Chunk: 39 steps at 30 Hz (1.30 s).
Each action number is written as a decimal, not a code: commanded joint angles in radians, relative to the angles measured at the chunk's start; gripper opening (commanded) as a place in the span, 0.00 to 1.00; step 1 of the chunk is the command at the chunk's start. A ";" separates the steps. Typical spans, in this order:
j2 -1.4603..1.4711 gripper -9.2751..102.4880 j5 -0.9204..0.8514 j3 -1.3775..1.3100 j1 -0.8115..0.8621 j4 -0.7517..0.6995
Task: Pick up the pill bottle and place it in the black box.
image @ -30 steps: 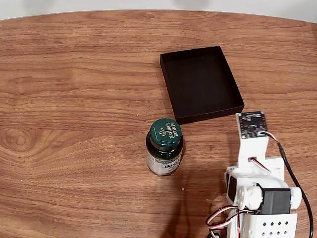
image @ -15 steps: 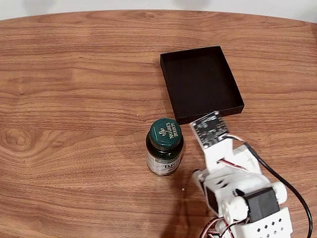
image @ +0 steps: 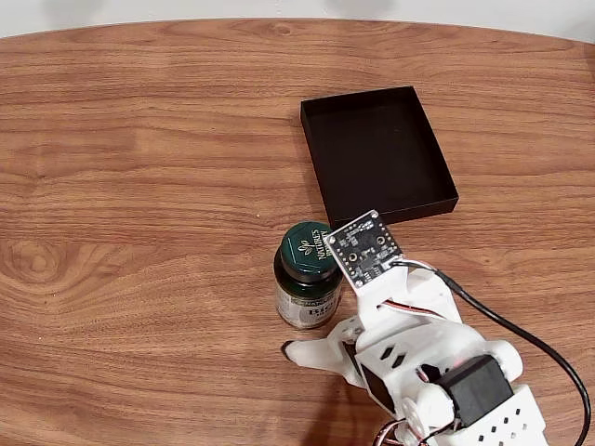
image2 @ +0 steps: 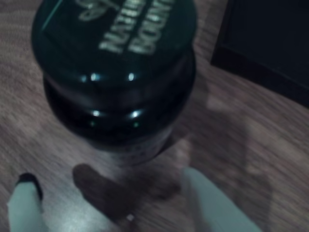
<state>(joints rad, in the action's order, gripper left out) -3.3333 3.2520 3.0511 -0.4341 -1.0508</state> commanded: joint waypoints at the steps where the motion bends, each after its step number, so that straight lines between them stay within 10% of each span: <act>1: -0.006 0.48 0.006 -0.021 0.012 0.049; 39: 0.275 0.59 -0.086 -0.021 0.058 0.468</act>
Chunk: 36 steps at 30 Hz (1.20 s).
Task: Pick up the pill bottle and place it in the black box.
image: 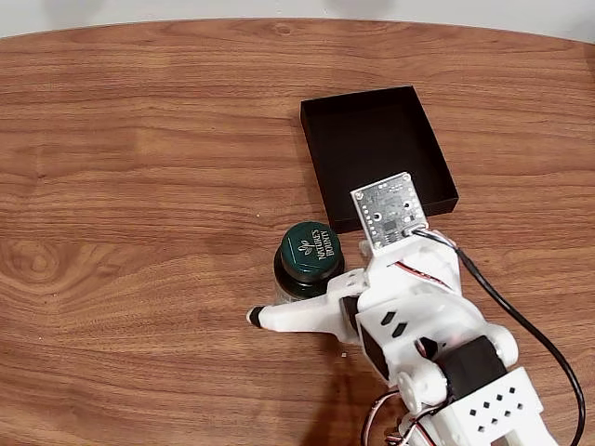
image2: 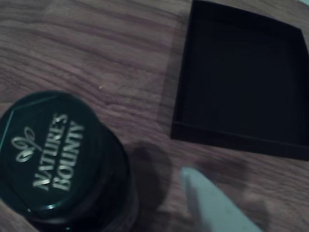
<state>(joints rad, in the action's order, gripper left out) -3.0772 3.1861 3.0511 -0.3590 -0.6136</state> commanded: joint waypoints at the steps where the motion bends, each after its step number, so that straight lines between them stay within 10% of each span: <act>1: 0.031 0.59 -0.029 -0.021 -0.021 0.031; 36: 0.569 0.53 -0.078 -0.037 -0.064 0.574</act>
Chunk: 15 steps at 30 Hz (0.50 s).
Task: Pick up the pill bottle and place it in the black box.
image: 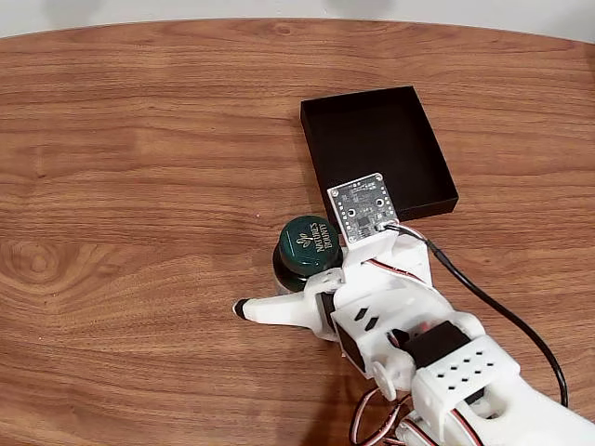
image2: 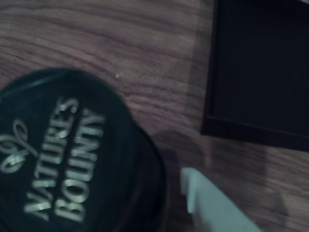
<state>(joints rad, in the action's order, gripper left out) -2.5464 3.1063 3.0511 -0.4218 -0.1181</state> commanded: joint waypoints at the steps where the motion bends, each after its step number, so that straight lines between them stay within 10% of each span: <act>1: 0.051 0.53 0.002 -0.037 -0.003 0.098; 15: 0.115 0.53 -0.003 -0.038 -0.008 0.199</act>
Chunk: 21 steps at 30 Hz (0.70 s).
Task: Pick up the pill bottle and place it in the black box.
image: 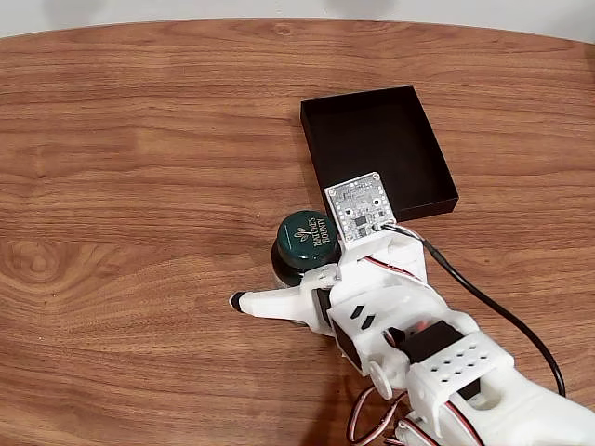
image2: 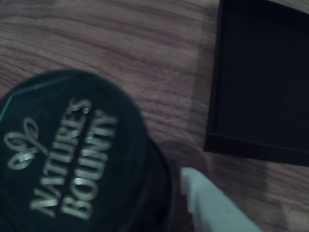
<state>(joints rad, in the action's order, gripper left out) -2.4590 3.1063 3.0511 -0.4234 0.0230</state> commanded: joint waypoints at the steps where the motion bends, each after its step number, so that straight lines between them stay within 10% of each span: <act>1: 0.043 0.52 -0.003 -0.038 -0.006 0.077; 21: -0.006 0.43 -0.037 -0.038 -0.012 0.124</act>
<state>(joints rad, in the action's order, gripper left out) -2.4268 3.0772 3.0511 -0.4249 0.1166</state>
